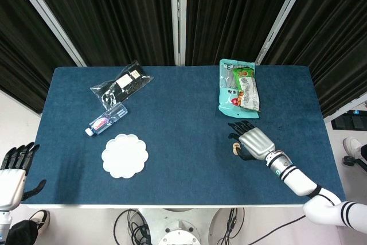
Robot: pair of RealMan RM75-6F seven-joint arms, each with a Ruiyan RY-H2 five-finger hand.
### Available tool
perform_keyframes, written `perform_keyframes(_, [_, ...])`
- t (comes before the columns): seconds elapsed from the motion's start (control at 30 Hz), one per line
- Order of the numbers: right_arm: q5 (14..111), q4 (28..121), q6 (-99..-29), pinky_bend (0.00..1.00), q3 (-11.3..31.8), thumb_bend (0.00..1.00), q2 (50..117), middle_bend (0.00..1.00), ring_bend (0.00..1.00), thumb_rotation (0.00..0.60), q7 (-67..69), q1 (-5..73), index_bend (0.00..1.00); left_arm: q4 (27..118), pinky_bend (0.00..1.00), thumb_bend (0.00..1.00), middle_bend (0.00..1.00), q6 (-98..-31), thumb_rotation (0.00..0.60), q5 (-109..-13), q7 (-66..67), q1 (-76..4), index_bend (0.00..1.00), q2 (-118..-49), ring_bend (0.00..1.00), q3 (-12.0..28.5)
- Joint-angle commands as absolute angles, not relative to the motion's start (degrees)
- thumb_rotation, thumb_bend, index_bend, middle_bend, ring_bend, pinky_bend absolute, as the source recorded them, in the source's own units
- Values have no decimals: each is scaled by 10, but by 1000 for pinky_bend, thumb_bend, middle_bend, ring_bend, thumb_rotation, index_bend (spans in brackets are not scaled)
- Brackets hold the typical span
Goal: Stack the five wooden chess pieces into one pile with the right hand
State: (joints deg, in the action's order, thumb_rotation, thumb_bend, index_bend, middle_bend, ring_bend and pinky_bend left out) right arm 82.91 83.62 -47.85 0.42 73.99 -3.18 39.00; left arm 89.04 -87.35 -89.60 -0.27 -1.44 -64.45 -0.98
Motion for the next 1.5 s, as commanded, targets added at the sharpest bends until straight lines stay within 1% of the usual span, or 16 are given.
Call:
perform_keyframes(0.03, [832, 837, -475, 0, 4, 664, 740, 0, 0, 375, -25, 392, 266, 890, 0, 235, 0, -873, 600, -896, -3, -14, 52, -644, 0, -10])
perform_keyframes(0.23, [827, 832, -470, 0, 4, 824, 745, 0, 0, 372, -22, 393, 341, 889, 0, 236, 0, -873, 600, -894, -5, -14, 51, -645, 0, -9])
perform_keyframes(0.33, [823, 831, -471, 0, 5, 861, 747, 0, 0, 373, -27, 392, 358, 888, 0, 236, 0, -872, 600, -895, -6, -15, 51, -645, 0, -9])
perform_keyframes(0.97, [811, 833, -480, 0, 6, 921, 750, 0, 0, 370, -51, 383, 394, 889, 0, 235, 0, -874, 600, -895, -3, -14, 52, -645, 0, -9])
perform_keyframes(1.5, [819, 838, -484, 0, 2, 925, 746, 0, 0, 369, -51, 380, 398, 890, 0, 235, 0, -874, 600, -895, -2, -14, 51, -645, 0, -10])
